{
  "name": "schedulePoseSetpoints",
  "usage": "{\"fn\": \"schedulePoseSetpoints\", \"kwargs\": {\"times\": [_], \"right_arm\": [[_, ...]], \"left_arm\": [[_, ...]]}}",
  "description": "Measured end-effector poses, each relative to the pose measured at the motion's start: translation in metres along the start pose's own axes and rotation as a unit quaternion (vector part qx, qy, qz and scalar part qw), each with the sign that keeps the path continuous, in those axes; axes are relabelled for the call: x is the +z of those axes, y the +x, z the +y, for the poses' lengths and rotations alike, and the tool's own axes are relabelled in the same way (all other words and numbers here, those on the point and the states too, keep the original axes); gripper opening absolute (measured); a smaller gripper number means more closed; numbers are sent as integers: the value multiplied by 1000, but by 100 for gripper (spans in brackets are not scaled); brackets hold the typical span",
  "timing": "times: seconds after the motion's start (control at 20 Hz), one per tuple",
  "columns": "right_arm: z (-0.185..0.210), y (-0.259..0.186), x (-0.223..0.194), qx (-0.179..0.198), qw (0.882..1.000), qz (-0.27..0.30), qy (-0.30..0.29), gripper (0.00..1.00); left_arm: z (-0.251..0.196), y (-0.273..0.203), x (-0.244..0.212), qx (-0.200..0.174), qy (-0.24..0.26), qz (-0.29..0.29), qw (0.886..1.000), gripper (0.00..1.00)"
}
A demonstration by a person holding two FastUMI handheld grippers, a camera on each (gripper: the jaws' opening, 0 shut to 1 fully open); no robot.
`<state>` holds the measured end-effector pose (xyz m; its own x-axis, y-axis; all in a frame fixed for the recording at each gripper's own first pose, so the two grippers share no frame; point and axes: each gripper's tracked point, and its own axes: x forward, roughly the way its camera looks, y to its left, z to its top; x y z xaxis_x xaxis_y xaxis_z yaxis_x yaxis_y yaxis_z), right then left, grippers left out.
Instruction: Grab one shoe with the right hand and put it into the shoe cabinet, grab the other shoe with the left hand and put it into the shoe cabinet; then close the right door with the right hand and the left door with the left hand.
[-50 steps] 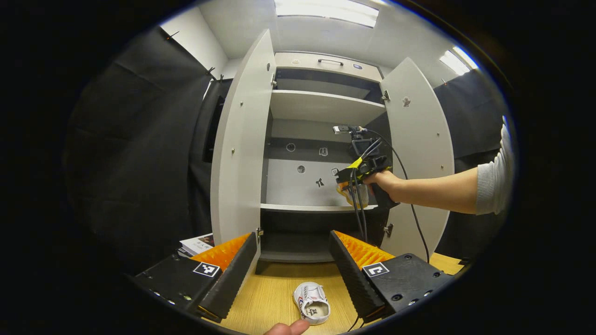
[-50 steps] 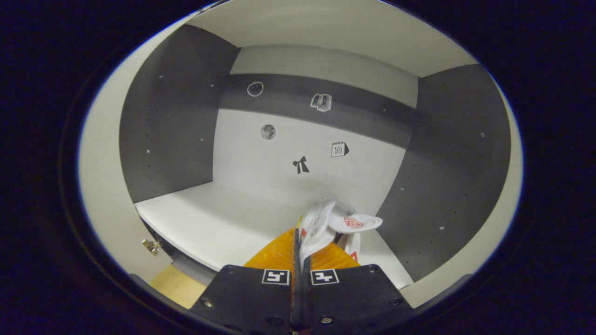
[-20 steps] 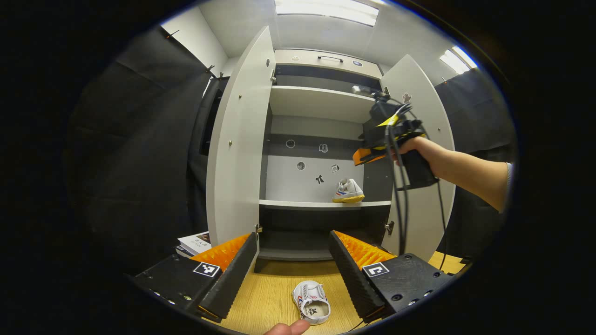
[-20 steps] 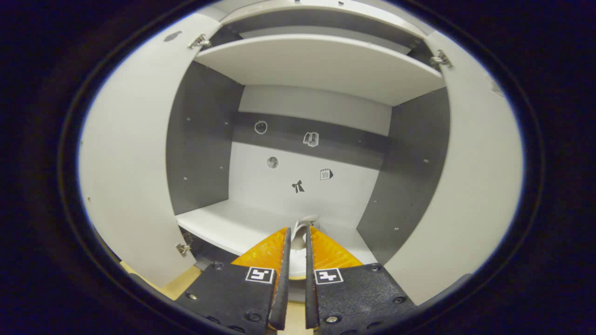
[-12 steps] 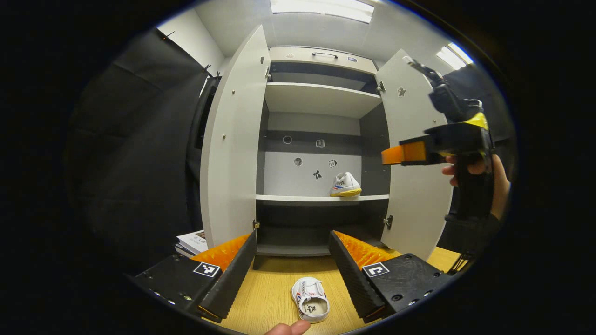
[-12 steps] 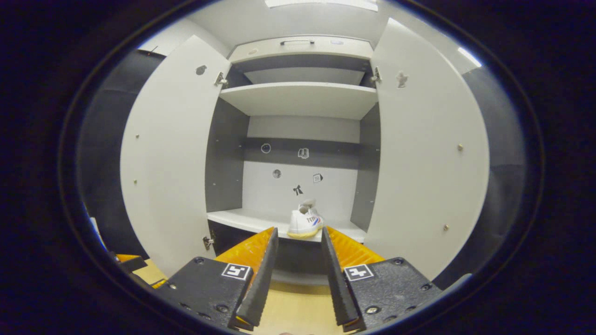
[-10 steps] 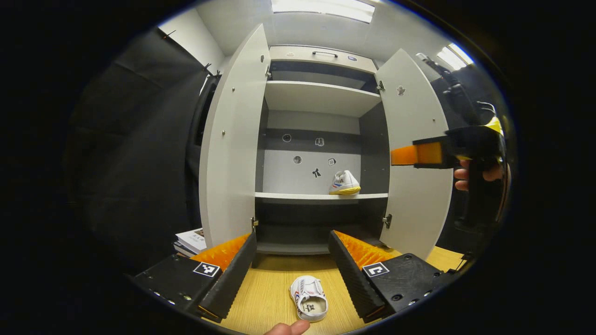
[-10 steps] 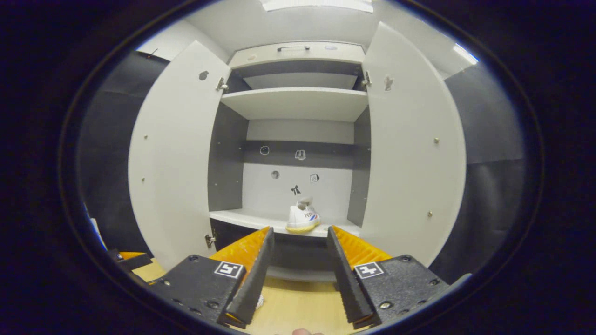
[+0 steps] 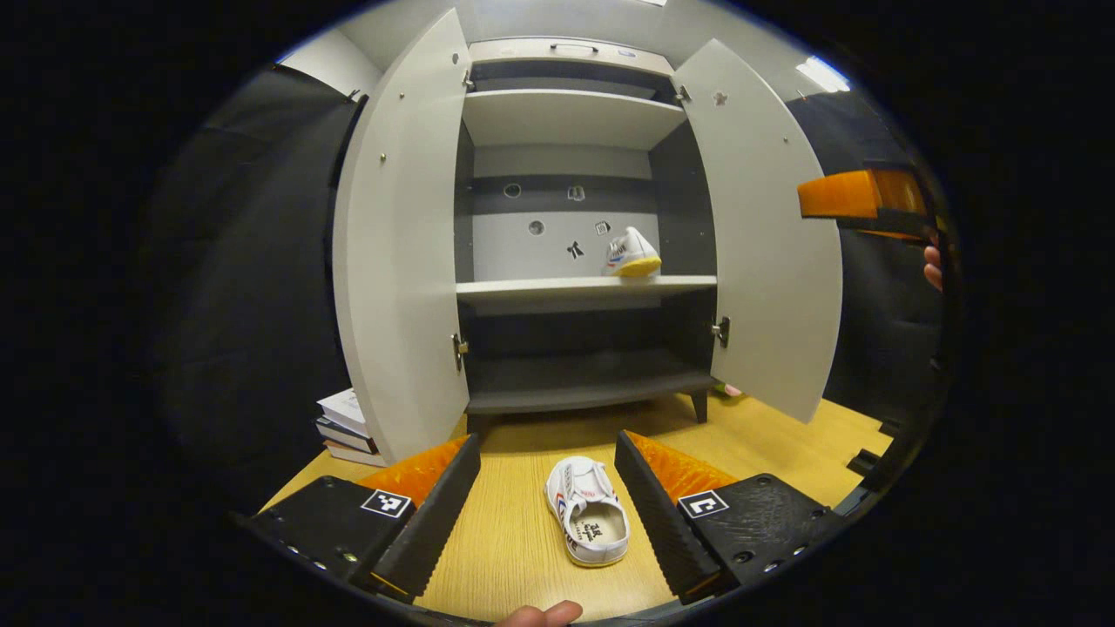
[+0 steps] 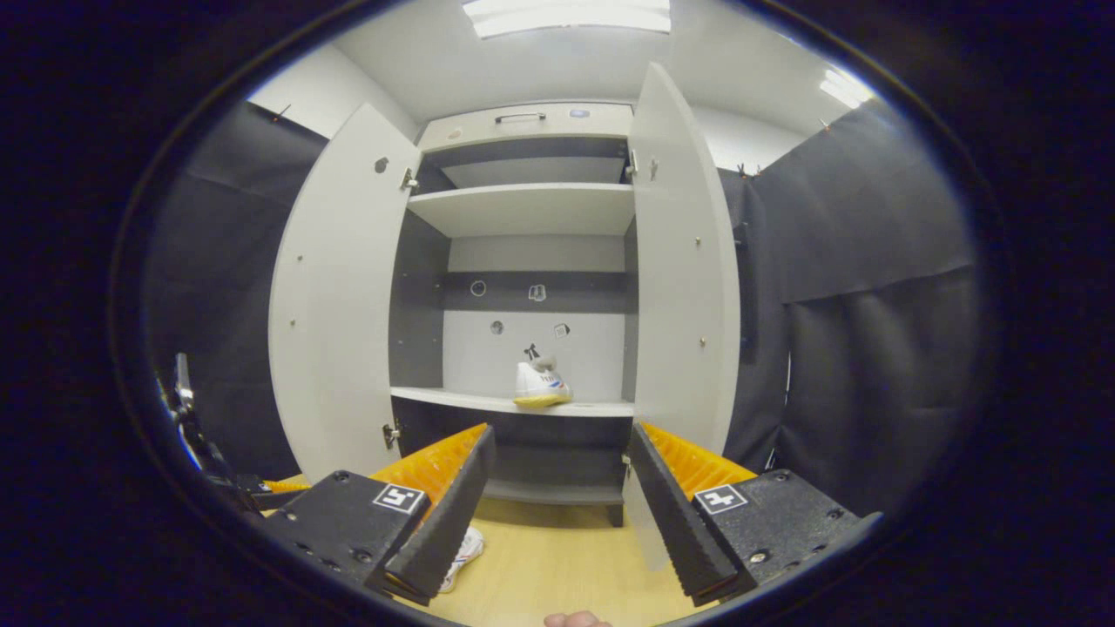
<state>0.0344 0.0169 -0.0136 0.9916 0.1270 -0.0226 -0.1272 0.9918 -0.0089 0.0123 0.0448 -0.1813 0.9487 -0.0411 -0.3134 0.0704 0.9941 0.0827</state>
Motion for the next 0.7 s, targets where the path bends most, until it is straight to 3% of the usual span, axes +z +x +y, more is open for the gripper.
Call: {"fn": "schedulePoseSetpoints", "kwargs": {"times": [0.25, 0.7], "right_arm": [[-16, -14, -14, -13, 1000, 10, -4, 97], [-38, -30, -5, -40, 999, -2, 11, 96]], "left_arm": [[-13, 23, -62, -30, -5, 81, 996, 96], [-6, 81, -134, -24, 7, 173, 985, 97]]}}
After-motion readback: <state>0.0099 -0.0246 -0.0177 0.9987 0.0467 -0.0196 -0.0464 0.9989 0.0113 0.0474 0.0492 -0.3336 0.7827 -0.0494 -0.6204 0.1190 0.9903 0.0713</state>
